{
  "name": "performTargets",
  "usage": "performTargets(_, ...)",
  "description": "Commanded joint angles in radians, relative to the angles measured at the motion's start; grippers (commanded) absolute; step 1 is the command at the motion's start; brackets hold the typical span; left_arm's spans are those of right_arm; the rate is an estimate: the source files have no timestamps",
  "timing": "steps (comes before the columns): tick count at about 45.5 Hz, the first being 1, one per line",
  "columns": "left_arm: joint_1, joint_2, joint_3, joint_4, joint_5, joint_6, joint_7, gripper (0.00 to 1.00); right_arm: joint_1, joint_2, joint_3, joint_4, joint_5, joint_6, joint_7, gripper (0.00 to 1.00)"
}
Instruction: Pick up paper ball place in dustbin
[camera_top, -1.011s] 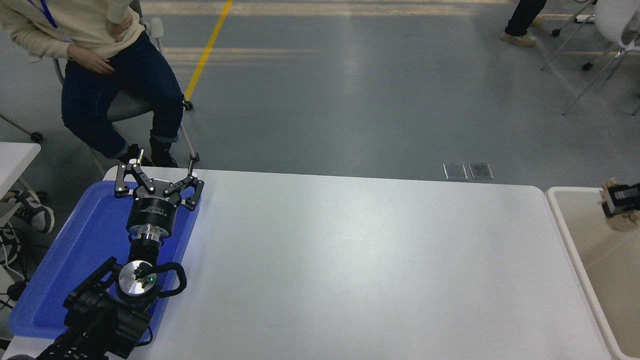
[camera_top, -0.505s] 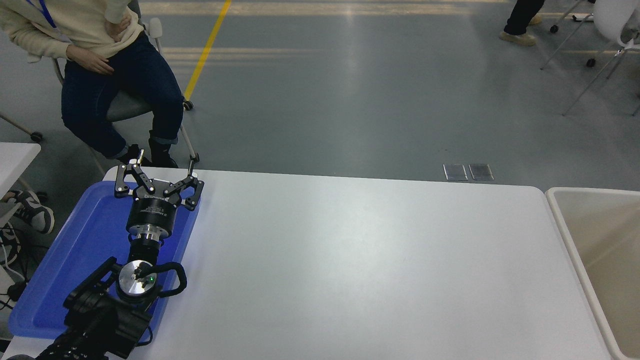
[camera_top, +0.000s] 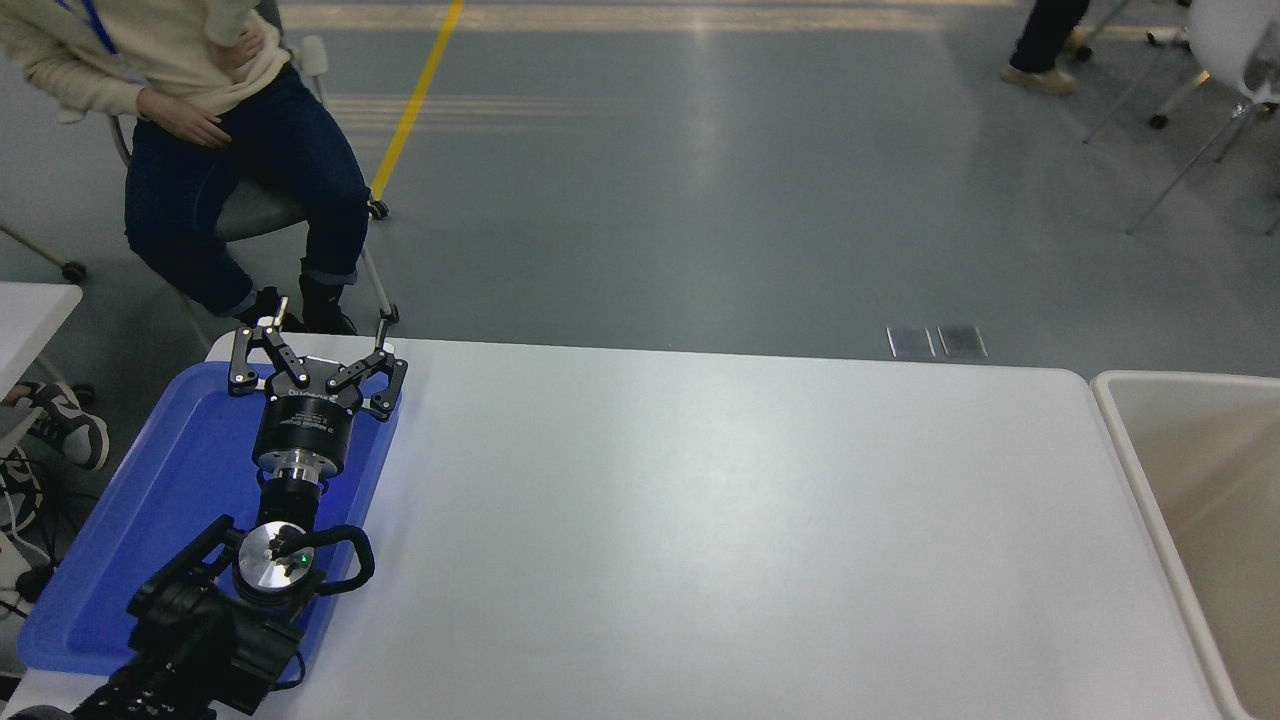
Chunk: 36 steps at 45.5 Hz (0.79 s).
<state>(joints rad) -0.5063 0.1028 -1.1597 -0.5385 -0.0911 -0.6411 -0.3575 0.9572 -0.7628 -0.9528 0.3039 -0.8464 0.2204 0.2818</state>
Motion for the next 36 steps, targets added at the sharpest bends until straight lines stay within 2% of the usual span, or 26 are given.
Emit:
performTargets(1,0.000,0.000,0.000,0.000,0.001,0.003,0.000,1.00,-0.205,0.100,0.028,-0.147,0.178,-0.029,-0.007,0.00)
performTargets(14,0.000,0.000,0.000,0.000,-0.001,0.005,0.000,1.00,-0.270,0.174,0.042,-0.173,0.337,-0.053,-0.056,0.00)
performTargets(36,0.000,0.000,0.000,0.000,-0.001,0.006,0.000,1.00,-0.336,0.224,0.173,-0.166,0.342,-0.111,-0.070,0.00)
